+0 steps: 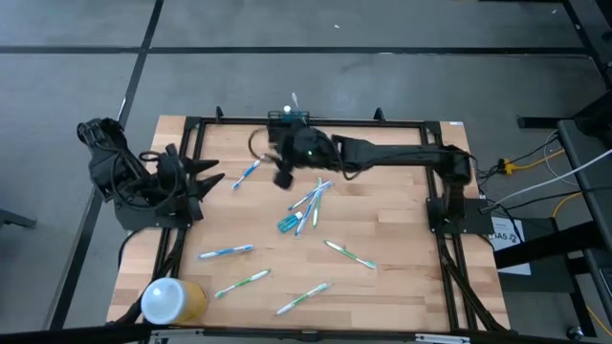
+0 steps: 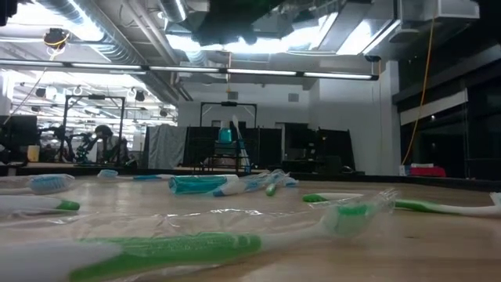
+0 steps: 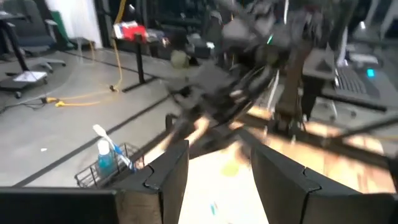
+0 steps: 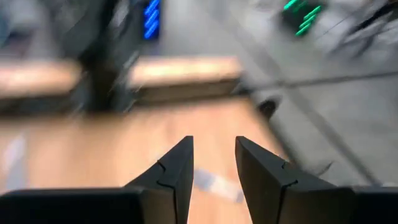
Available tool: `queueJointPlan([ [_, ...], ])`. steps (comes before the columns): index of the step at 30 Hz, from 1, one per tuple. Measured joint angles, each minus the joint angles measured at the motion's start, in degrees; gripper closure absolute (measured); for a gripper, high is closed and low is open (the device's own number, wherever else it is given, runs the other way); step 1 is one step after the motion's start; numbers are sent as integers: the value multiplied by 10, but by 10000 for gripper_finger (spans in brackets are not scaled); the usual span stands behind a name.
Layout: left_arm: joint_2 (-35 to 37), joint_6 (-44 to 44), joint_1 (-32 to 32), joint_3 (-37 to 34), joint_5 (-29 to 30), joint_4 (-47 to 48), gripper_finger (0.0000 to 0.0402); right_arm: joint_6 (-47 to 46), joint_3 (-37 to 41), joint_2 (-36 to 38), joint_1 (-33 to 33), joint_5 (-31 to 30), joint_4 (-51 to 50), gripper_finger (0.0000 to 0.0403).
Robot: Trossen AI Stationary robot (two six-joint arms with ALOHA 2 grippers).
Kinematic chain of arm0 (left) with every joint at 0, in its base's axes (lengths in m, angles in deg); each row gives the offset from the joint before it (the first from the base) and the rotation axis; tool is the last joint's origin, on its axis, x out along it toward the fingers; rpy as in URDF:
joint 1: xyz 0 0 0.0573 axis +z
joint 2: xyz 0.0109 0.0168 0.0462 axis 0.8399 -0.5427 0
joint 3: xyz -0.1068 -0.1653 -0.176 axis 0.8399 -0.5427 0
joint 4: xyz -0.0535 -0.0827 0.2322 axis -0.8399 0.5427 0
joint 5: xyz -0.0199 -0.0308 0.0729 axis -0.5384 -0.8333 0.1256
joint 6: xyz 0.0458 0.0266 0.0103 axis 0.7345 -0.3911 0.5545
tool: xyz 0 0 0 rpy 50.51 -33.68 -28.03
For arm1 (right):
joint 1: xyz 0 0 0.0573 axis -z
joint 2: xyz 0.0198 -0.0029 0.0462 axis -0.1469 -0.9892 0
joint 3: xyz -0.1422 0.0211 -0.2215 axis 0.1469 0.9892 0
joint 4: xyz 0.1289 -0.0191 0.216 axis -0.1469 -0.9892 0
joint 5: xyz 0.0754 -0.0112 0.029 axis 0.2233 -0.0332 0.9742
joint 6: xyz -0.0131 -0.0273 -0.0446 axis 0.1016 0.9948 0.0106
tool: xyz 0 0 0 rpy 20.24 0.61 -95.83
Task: Pick & Place toothbrushing station
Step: Put the mouthwash into the wire organizer
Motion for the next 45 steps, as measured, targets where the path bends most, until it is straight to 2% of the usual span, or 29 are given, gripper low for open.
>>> queueJointPlan([
  [3,2,-40,13,0,-43,58,233,-13,18,39,-26,42,-144,283],
  [7,-13,-104,40,0,-132,134,233,-91,128,134,-65,97,-174,283],
  [14,-81,-138,77,0,-227,140,233,-281,317,334,-162,51,-184,283],
  [21,-182,-130,150,0,-299,24,222,-430,416,420,-295,12,-214,283],
  [24,-228,-127,190,0,-336,-38,203,-489,439,434,-363,-26,-220,283],
  [28,-289,-90,227,0,-378,-101,181,-549,443,444,-451,-109,-231,283],
  [32,-357,-18,262,0,-437,-135,186,-612,443,444,-518,-189,-259,282],
  [39,-435,100,319,0,-527,-173,224,-710,443,443,-578,-296,-280,282],
  [45,-461,167,384,0,-607,-196,210,-784,443,443,-607,-372,-280,282],
])
